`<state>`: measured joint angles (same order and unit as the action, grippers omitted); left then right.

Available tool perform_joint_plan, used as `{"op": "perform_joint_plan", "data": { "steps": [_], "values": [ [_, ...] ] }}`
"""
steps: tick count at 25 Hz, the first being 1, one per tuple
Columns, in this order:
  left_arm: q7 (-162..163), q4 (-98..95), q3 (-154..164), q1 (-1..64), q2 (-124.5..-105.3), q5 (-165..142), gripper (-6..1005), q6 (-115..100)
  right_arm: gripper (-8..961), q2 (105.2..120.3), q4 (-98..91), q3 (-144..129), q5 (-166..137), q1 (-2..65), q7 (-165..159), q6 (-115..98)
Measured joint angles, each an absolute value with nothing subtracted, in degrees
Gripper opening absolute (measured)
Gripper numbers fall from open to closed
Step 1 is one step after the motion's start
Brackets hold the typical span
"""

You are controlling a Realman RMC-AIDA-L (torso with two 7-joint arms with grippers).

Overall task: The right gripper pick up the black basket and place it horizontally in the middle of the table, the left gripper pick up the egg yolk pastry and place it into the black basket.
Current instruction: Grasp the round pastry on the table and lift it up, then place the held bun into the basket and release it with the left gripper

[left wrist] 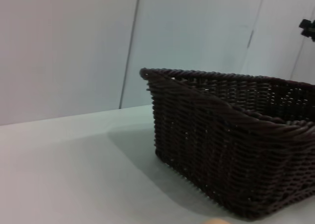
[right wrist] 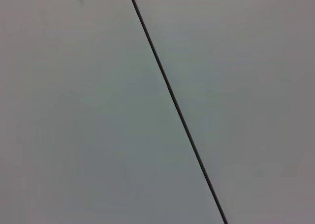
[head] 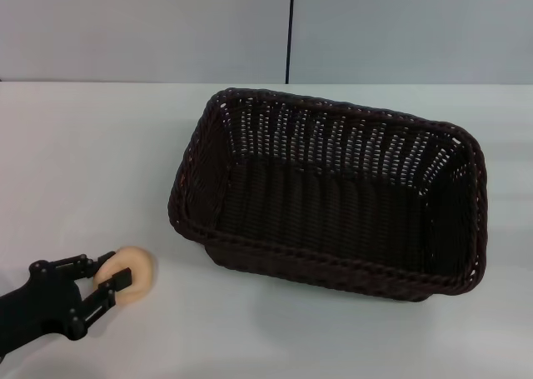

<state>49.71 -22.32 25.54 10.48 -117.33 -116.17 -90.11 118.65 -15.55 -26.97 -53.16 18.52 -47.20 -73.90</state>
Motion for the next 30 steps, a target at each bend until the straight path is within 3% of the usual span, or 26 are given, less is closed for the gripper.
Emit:
{"op": "perform_joint_plan", "data": {
  "steps": [11, 19, 30],
  "values": [
    [49.7, -22.3, 20.4, 10.8, -117.18, -115.6, 183, -95.3, 468, 118.65, -15.4, -27.0, -53.2, 18.8, -47.1, -73.6],
    [50.1, -22.2, 6.7, 11.7, -117.15, -115.1, 127, -102.7, 468, 118.68, -14.1, -27.0, -53.2, 18.8, -47.1, -73.6],
    [50.3, -13.7, 6.8, 23.4, -118.01, -113.0, 111, -106.0, 467, 118.76, -13.3, -27.4, -53.4, 18.9, -47.1, -73.6]
  ]
}}
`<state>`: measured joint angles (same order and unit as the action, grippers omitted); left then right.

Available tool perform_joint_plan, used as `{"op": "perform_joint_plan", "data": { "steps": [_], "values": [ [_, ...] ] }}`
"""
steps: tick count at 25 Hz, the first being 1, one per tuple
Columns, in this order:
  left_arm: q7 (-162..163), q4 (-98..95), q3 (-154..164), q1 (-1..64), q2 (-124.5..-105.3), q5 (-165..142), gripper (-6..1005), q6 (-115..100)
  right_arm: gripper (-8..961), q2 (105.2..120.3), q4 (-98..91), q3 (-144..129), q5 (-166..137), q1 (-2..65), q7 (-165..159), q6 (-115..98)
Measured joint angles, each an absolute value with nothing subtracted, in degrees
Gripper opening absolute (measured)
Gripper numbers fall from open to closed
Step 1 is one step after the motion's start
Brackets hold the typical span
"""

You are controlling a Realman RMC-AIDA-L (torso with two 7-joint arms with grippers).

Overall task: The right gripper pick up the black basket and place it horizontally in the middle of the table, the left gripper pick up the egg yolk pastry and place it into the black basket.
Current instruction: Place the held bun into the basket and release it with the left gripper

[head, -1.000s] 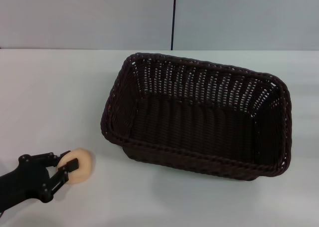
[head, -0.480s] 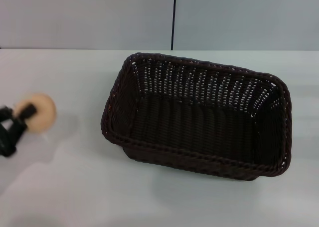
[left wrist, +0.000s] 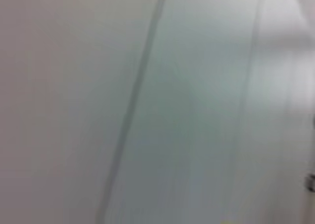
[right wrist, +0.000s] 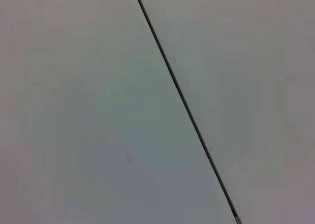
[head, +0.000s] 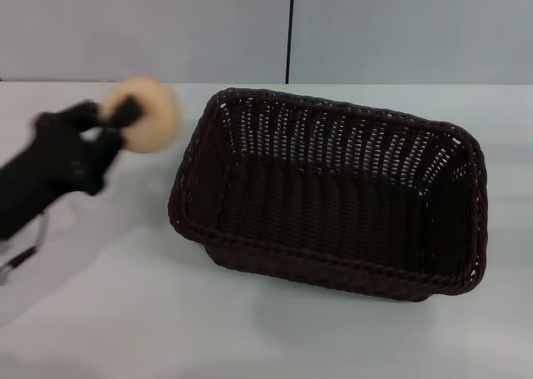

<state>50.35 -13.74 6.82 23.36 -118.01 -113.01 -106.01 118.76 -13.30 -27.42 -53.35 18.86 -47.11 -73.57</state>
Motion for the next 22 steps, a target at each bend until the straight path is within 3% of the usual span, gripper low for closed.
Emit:
{"op": "perform_joint_plan", "data": {
  "steps": [11, 17, 21, 22],
  "values": [
    [50.6, -8.2, 22.0, 29.4, -118.56, -113.0, 106, -94.6, 468, 118.83, -12.1, -27.5, -53.5, 19.1, -47.1, -73.6],
    [50.6, -8.5, 22.5, 28.5, -118.37, -113.0, 247, -94.7, 467, 118.82, -12.0, -27.4, -53.5, 19.5, -47.1, -73.5],
    [49.8, -9.0, 21.4, 27.4, -118.19, -112.1, 502, -96.6, 467, 118.82, -12.0, -27.5, -53.5, 19.8, -47.1, -73.2],
    [49.6, -9.1, 21.1, 27.2, -118.16, -111.8, 507, -96.9, 467, 118.82, -12.0, -27.5, -53.5, 19.9, -47.1, -73.2]
  ]
}}
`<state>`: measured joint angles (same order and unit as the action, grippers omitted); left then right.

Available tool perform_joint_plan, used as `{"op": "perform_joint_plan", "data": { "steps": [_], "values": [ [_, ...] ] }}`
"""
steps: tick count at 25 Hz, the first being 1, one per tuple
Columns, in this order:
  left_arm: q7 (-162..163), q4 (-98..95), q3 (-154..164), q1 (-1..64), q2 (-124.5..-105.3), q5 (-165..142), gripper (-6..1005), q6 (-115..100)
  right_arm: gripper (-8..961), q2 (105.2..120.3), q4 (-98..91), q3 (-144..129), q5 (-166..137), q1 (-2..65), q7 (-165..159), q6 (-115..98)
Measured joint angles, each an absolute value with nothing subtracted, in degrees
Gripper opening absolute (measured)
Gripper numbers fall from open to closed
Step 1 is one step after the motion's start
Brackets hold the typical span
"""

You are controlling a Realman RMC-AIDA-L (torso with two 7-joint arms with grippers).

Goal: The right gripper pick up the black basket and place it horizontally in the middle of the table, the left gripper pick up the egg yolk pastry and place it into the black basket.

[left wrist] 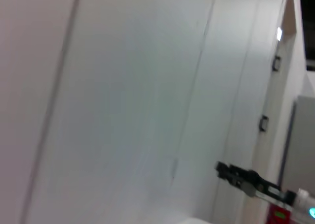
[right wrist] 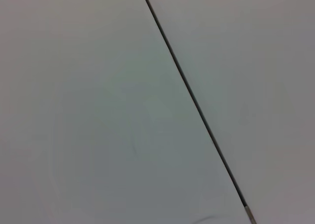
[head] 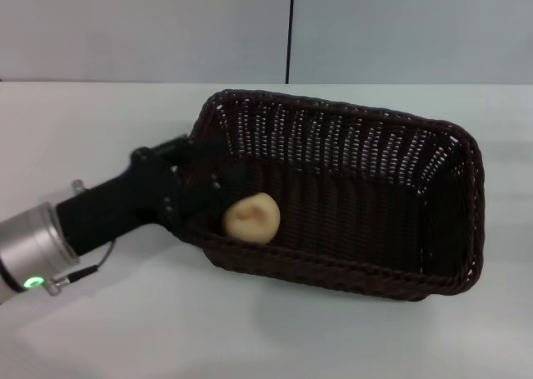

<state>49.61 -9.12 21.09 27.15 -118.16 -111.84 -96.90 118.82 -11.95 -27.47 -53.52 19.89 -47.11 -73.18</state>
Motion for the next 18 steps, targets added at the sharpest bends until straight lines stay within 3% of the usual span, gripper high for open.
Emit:
{"op": "perform_joint_plan", "data": {
  "steps": [18],
  "values": [
    [38.9, -7.4, -17.4, 9.2, -118.13, -94.7, 518, -101.1, 467, 118.81, -12.0, -20.4, -53.0, 18.3, -47.1, -75.8]
  ]
}}
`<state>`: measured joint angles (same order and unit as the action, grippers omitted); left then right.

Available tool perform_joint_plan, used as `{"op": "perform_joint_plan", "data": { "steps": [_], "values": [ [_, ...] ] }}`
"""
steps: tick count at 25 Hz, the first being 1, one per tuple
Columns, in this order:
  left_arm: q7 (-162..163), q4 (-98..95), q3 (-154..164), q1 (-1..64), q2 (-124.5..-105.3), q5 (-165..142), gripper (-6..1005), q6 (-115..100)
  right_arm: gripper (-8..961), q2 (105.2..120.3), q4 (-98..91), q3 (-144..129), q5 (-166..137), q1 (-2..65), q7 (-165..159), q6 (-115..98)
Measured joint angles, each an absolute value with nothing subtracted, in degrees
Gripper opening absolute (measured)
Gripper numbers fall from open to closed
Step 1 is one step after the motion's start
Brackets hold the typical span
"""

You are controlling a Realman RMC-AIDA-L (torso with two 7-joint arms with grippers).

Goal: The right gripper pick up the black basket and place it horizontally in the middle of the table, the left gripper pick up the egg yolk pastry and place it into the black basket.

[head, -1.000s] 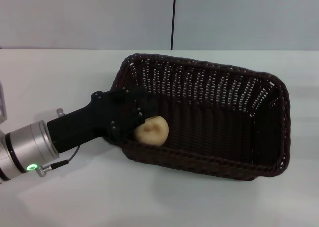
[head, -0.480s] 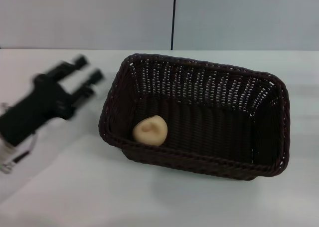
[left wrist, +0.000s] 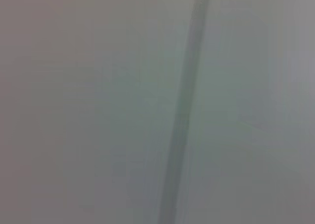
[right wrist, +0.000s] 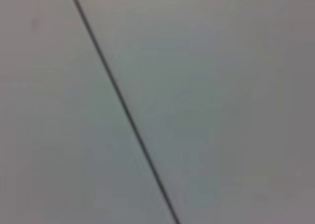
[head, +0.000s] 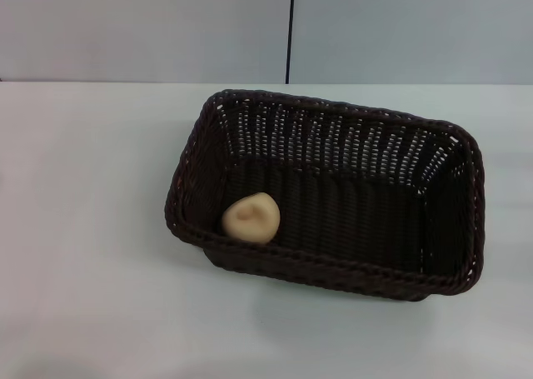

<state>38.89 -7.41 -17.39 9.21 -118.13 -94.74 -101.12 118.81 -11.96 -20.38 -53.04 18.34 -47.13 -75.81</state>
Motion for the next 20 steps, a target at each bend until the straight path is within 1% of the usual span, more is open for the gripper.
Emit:
{"op": "perform_joint_plan", "data": {
  "steps": [5, 12, 16, 20],
  "values": [
    [39.1, -6.7, -23.2, 7.4, -118.03, -94.5, 520, -101.5, 467, 118.83, -12.0, -17.0, -53.0, 18.0, -47.1, -75.8],
    [38.5, -6.8, -24.4, 7.1, -118.03, -94.5, 522, -101.1, 467, 118.83, -12.2, -14.5, -53.0, 18.0, -47.1, -75.8],
    [38.5, -6.8, -24.9, 7.8, -118.03, -94.4, 647, -100.0, 467, 118.77, -12.1, -13.5, -53.0, 18.7, -47.1, -75.5],
    [38.5, -6.7, -25.7, 8.2, -118.06, -94.4, 647, -99.0, 467, 118.79, -12.2, -13.5, -53.0, 18.8, -47.1, -75.7]
  ]
}}
